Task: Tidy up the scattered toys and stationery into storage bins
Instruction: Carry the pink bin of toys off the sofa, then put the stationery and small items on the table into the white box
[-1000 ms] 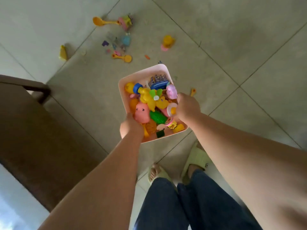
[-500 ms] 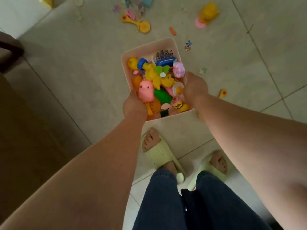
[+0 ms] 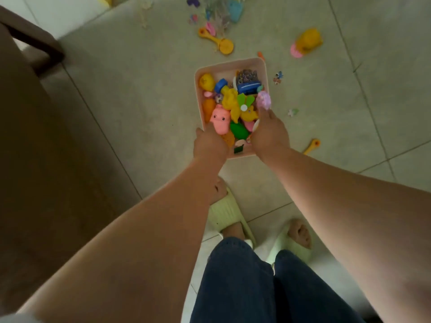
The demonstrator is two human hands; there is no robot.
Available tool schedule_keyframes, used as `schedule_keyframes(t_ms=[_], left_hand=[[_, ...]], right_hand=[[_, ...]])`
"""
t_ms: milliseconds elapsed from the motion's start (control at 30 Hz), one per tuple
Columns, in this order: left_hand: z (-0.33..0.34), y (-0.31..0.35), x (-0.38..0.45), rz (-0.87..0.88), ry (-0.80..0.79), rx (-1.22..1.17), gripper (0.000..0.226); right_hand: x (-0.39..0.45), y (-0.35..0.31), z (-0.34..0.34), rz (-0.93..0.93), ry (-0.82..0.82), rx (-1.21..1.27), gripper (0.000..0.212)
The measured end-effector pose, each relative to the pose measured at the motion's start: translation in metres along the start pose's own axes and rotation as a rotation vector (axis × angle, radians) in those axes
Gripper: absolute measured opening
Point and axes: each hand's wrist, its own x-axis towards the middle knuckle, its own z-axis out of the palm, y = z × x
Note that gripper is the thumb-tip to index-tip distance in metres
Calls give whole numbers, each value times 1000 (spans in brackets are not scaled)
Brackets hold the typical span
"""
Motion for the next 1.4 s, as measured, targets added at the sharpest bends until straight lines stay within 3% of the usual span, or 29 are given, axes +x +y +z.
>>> schedule_keyframes(t_ms=[167,500,600,800,1001,1167,1401], left_hand=[[-46,16,-62,-93,33,-76,54],[-146,-27,-235,-111,233,-179,59],[-166,-46,-267,-88,287,-172,58],[-220,-157,-344,-38,419,-184,54],[-265,-323,-405,-118,516,-214,59],[-301,-483,-448,-230,561,-231,59],[-333,-624,-470,-266,589,-223,59]], right_hand=[[-47,-47,-47,-111,-77,-103,49],[-199,-156,-147,-264,-63,-149,65],[-222,-188,-151,-228,-38,-121,53],[-327,-295,-132,-417,-77,-50,41],[-429,-405,-63,-575,-100,-125,58],[-506,-504,10,-663,-135,-211,57],[-557,-609,76,-729,-124,-240,56]])
